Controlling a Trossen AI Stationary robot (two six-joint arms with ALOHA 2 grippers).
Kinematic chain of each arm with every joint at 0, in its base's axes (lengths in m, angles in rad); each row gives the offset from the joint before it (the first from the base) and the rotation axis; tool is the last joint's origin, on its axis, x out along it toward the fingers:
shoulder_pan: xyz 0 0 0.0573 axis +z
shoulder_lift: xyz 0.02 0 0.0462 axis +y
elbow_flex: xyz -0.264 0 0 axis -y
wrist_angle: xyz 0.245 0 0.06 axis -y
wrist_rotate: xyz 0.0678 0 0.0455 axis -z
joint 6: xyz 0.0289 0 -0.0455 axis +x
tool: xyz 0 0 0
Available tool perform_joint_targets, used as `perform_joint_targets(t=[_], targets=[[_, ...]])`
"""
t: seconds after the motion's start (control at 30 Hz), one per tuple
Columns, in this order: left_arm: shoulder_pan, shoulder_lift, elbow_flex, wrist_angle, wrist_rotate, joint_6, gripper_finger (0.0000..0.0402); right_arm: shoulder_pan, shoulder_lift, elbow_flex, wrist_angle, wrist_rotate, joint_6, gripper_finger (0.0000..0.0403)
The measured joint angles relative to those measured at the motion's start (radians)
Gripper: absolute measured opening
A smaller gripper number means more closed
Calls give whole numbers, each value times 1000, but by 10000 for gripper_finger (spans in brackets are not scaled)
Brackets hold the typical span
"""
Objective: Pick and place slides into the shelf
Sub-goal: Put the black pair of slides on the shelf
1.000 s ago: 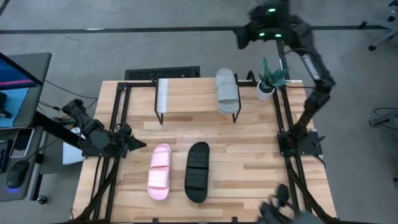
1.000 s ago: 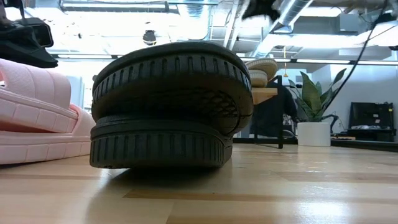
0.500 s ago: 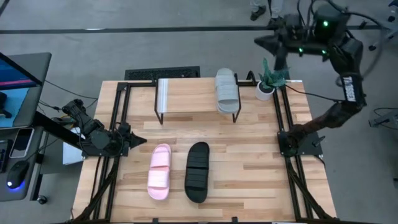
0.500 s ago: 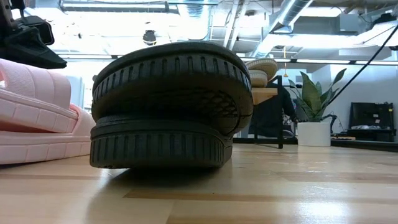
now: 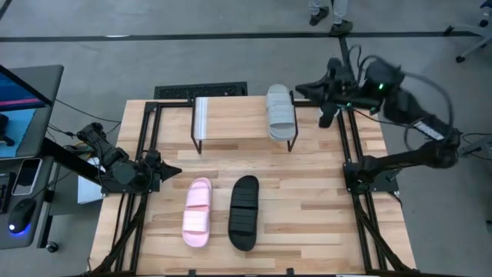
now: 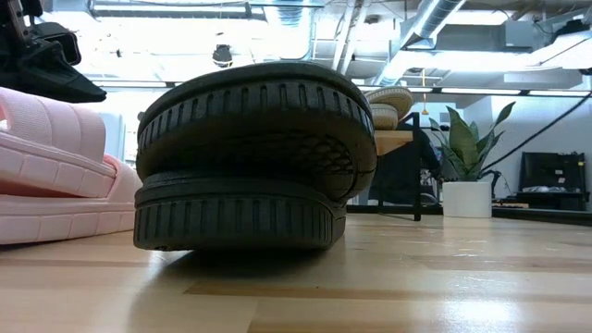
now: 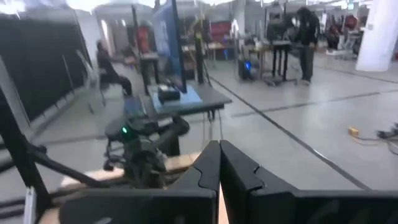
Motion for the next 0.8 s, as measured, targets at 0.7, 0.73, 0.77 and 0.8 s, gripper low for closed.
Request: perform_joint_targets(t=[0.7, 0.73, 0.77, 0.8], targets=[[0, 0, 0, 1, -106, 31, 0, 291, -21, -676, 735, -9, 121, 0], [0, 0, 0, 1, -114, 38, 0, 302, -8, -685, 766, -8, 141, 0], [0, 0, 0, 1, -124, 45, 0, 313, 4, -692, 766, -7, 161, 0], [0, 0, 0, 1, -132, 55, 0, 322, 20, -696, 757, -8, 180, 0]])
